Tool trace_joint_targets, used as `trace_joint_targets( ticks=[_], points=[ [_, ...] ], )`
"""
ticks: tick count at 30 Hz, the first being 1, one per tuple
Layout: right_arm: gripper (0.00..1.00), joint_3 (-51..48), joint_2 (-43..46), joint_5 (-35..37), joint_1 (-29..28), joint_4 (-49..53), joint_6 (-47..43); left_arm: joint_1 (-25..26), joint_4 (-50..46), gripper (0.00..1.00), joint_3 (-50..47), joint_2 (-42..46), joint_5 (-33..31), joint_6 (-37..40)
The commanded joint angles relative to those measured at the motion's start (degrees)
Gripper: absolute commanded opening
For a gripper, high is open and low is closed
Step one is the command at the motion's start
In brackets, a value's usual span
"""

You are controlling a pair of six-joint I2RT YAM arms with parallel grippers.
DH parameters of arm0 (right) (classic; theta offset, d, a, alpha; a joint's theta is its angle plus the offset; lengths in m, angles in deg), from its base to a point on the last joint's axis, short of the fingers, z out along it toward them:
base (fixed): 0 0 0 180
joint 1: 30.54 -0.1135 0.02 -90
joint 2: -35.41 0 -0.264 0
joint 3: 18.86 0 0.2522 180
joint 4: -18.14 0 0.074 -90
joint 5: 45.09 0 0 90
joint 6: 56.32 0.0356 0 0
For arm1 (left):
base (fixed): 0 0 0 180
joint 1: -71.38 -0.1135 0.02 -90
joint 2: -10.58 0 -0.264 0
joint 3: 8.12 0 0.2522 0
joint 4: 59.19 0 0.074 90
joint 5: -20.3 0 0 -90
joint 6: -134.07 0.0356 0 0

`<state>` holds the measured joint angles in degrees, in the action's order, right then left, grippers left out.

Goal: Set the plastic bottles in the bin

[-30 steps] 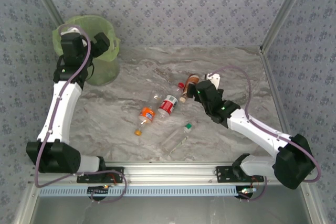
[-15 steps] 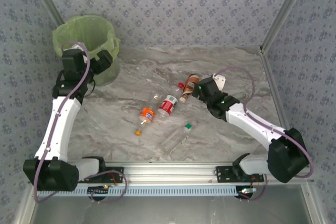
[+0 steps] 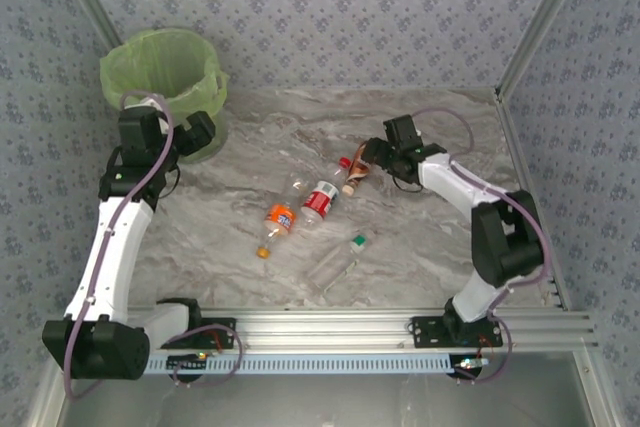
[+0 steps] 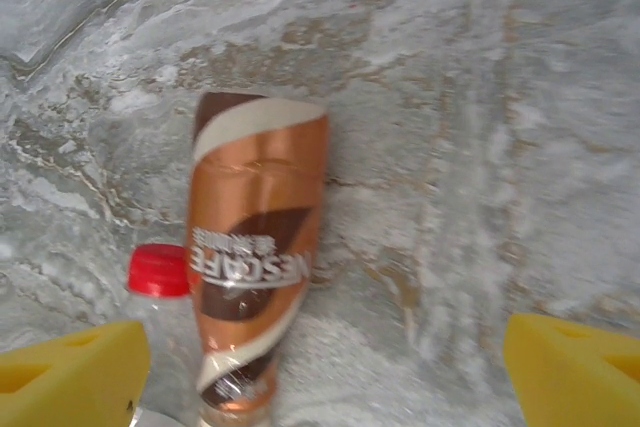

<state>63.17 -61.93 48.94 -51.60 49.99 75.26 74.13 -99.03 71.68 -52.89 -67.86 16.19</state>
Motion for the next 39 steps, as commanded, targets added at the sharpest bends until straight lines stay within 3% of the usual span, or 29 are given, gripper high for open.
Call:
trace_joint_targets(
  ticks=[1, 12, 16, 20, 31, 35, 39],
  points=[
    [0.95, 5.6, -4.9, -3.3, 0.3, 2.9, 0.3, 0.0, 0.8, 0.99, -0.7, 0.1, 1.7, 1.4],
    [0.95, 16.1, -17.6, -2.9, 0.5, 5.4, 1.2, 0.0, -0.6, 0.99, -0.5, 0.3, 1.9, 2.4],
    [0.90, 17.2, -20.1, -2.4, 0.4, 4.3, 0.2, 0.0, -0.4, 0.99, -0.7, 0.0, 2.0, 2.2],
    [0.75, 17.1, -21.7, -1.0, 0.6, 3.5, -0.1, 0.0, -1.1, 0.99, -0.3, -0.7, 2.2, 2.1],
    [0.73, 17.3, -23.5, 2.1, 0.9, 3.4, -0.9, 0.0, -1.8, 0.99, 0.6, -1.5, 1.9, 0.2],
    [0.67, 15.7, -22.0, 3.2, 1.0, 1.9, -1.2, 0.0, -1.5, 0.99, 0.8, -1.7, 4.5, 0.2],
    [0.60, 12.2, -18.8, 6.5, 0.9, -0.1, -1.1, 0.0, 1.6, 0.99, -0.8, -2.7, 11.4, -4.0]
  ],
)
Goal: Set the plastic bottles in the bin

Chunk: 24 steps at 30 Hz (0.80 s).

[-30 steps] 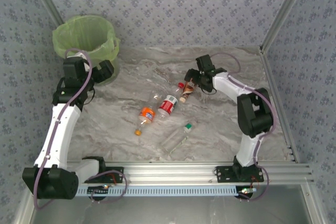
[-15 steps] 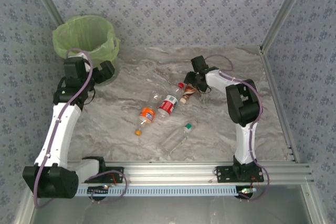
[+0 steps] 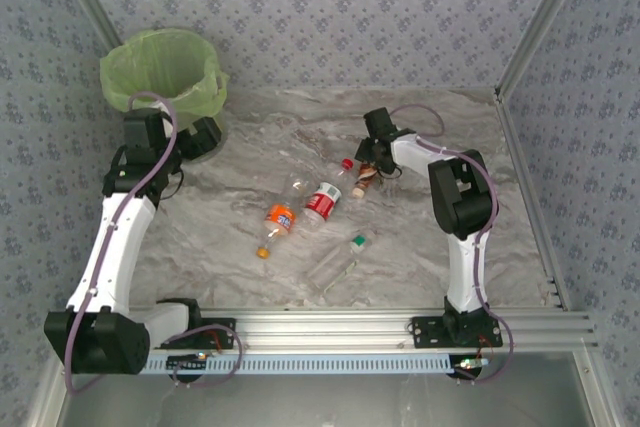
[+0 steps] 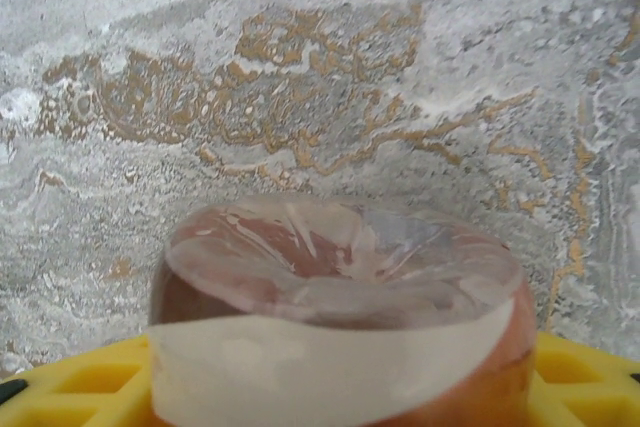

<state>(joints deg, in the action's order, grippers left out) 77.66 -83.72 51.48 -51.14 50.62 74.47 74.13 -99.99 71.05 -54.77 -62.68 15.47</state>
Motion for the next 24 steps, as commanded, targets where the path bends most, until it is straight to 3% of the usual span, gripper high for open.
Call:
trace_joint_targets(
  ticks=[1, 6, 12, 18, 24],
  points=[
    [0.58, -3.3, 4.0, 4.6, 0.4, -1.5, -0.2, 0.0, 4.1, 0.99, -1.0, -1.4, 8.9, -5.0],
    [0.50, -11.3, 10.4, 6.4, 0.3, -7.0, 0.3, 2.1, 10.6, 0.99, -4.3, -5.7, 19.8, -12.0],
    [0.44, -20.7, 18.5, 8.1, -0.9, -13.0, -1.3, 9.9, 13.1, 0.99, -4.9, -9.9, 20.4, -10.8],
    [0.39, -26.4, 25.6, 8.2, -2.9, -17.3, -3.3, 18.8, 23.9, 0.99, -7.2, -14.0, 22.7, -12.5],
    [0.39, -30.0, 32.1, 4.1, -3.9, -20.8, -2.2, 25.7, 28.2, 0.99, -6.0, -19.0, 25.7, -5.2]
  ],
)
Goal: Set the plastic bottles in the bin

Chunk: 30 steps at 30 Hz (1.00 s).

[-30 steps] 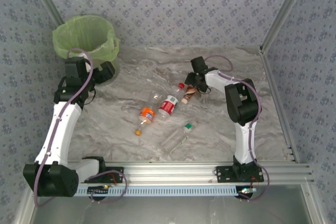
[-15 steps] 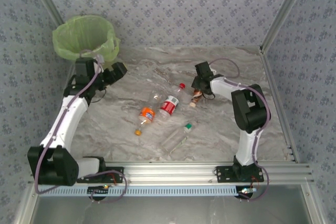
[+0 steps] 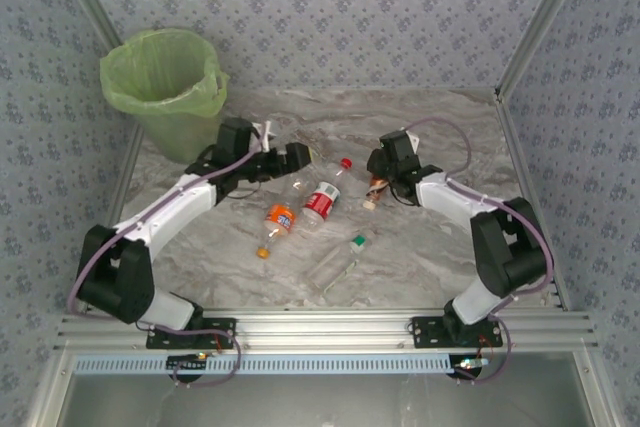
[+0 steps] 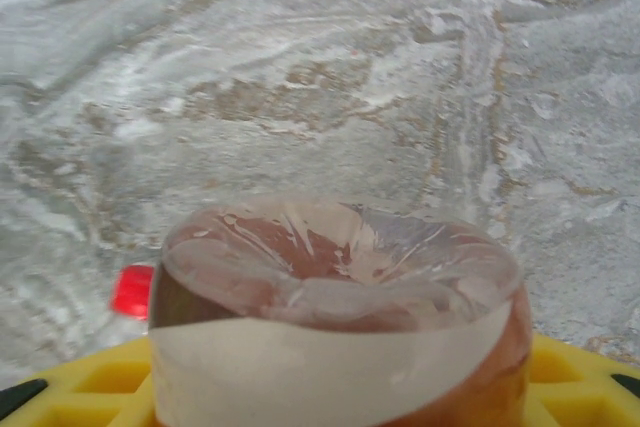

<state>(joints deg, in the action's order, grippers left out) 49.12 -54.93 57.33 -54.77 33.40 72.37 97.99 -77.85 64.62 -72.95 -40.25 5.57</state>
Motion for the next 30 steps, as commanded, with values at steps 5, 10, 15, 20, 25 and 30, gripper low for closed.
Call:
trace_joint_targets(
  ticks=[5, 10, 15, 20, 25, 30],
  points=[
    [0.38, -3.6, 8.0, -9.7, -0.4, -7.9, 0.9, 6.2, 9.4, 0.99, 1.1, -3.0, 6.7, 13.6],
    [0.39, -4.1, 11.6, -15.8, -0.4, -11.3, 2.5, 10.5, 9.5, 0.99, 3.2, -5.0, 10.2, 18.6],
    [0.39, -3.9, 13.8, -20.9, -0.4, -13.4, 5.8, 13.1, 11.4, 0.99, 3.4, -6.4, 5.8, 19.7],
    [0.39, -3.8, 14.4, -25.5, -1.2, -17.0, 8.8, 13.2, 14.4, 0.95, 3.9, -8.2, 6.0, 18.6],
    [0.40, -3.0, 14.1, -26.5, -2.5, -18.4, 8.9, 13.3, 15.0, 0.88, 4.7, -9.6, 7.4, 18.2],
    [0.41, -2.3, 13.5, -27.5, -3.7, -19.7, 9.3, 13.3, 14.8, 0.75, 5.6, -10.8, 9.6, 17.7]
  ],
)
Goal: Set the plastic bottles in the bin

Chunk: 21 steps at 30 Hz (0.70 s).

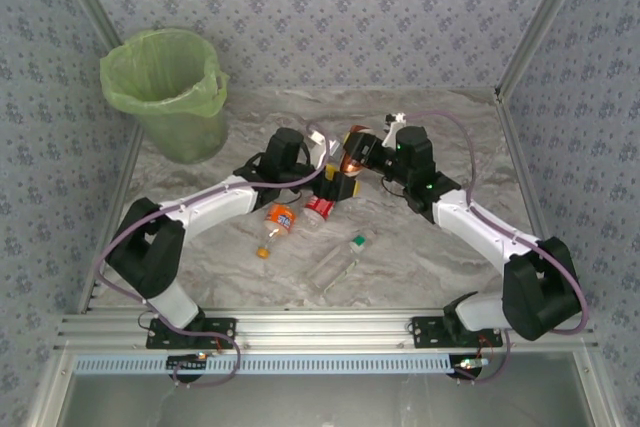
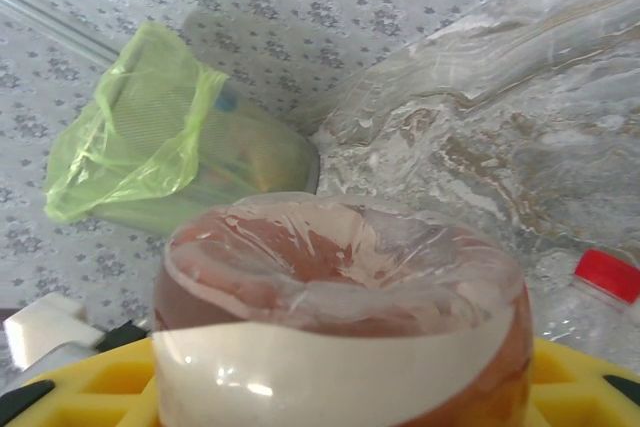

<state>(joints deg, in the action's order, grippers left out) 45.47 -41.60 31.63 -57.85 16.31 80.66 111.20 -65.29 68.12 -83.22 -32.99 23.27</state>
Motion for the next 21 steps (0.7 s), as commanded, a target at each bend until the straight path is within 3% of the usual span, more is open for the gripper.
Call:
trace_joint_targets(
  ticks=[1, 9, 15, 17, 21],
  points=[
    [0.41, 1.6, 0.1, -1.8, -0.8, -2.7, 0.9, 0.1, 2.5, 0.72, 2.0, -0.6, 2.2, -0.1],
    [0.44, 2.1, 0.0, -1.9, -1.0, -2.3, 0.8, 0.2, 2.8, 0.39, 1.8, -0.7, 1.8, -0.5],
    [0.48, 1.9, -0.1, -1.8, -0.9, -1.6, 0.1, 0.1, 3.2, 0.27, 1.9, -0.6, 1.7, -0.6],
    [0.54, 1.8, 0.0, -1.9, -0.8, -1.6, 0.4, 0.1, 2.8, 0.24, 2.1, -0.7, 1.5, -0.5],
    [0.76, 2.4, 0.6, -0.3, -0.6, 0.7, 0.2, 0.1, 1.9, 0.19, 2.1, -0.5, 0.2, 0.0]
  ],
)
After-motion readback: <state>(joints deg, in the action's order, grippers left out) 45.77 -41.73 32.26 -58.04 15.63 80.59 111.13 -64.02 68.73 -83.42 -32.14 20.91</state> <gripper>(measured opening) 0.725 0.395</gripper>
